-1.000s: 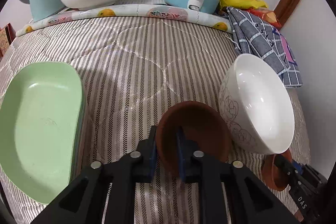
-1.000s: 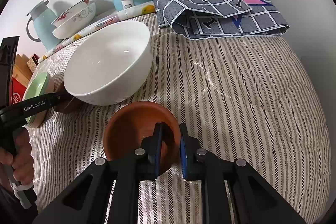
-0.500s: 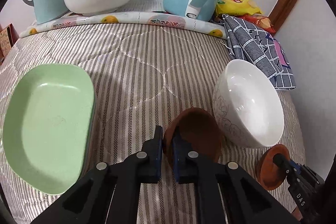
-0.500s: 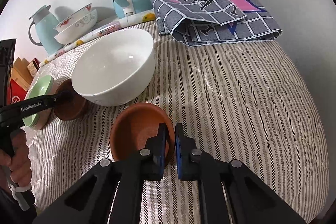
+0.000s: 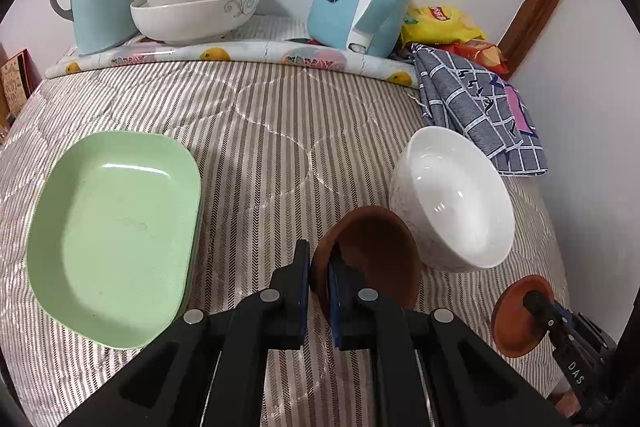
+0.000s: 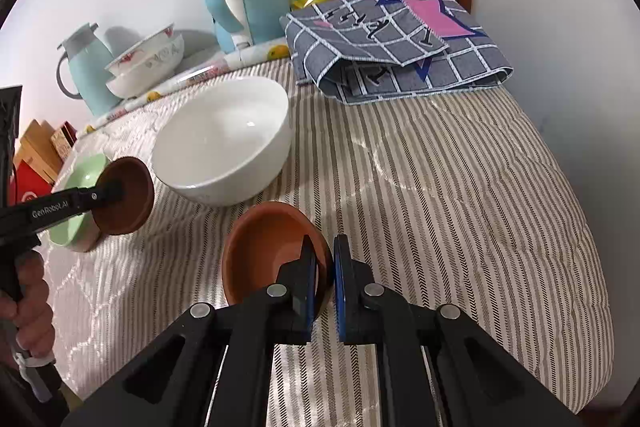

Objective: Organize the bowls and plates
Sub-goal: 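Carry the right-held brown bowl into the white bowl while the left gripper holds its brown bowl, then open the right gripper to release the brown bowl inside the white bowl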

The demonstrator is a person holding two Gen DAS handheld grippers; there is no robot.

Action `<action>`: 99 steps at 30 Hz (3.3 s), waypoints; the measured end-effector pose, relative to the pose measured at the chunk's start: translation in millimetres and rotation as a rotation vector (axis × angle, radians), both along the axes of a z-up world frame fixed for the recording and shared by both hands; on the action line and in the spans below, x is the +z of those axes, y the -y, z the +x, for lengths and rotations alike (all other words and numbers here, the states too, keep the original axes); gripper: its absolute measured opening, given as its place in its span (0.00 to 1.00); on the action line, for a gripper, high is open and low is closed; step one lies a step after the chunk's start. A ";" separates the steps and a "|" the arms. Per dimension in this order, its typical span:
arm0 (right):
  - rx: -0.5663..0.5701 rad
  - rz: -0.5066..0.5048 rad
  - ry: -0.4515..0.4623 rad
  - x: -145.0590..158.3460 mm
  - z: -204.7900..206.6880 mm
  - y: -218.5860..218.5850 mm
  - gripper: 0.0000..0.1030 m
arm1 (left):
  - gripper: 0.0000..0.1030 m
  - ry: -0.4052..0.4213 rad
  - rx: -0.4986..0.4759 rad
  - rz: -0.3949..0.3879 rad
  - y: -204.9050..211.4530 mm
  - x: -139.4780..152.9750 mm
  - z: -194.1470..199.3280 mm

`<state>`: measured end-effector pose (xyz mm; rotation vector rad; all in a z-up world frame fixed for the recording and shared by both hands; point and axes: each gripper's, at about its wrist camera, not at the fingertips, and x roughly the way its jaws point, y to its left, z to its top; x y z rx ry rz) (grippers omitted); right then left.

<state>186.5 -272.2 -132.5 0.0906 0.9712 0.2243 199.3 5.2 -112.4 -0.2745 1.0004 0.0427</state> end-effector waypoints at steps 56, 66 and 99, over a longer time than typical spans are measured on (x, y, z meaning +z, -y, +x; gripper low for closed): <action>0.127 -0.080 -0.019 2.4 107.0 -88.0 0.08 | 0.08 0.040 0.086 -0.027 -62.6 25.5 32.3; 0.135 -0.088 -0.045 -2.9 115.0 -89.3 0.08 | 0.08 0.035 0.088 -0.034 -65.1 21.6 36.3; 0.188 -0.268 -0.115 -15.0 116.4 -115.7 0.27 | 0.09 0.019 0.077 -0.047 -69.1 15.3 34.9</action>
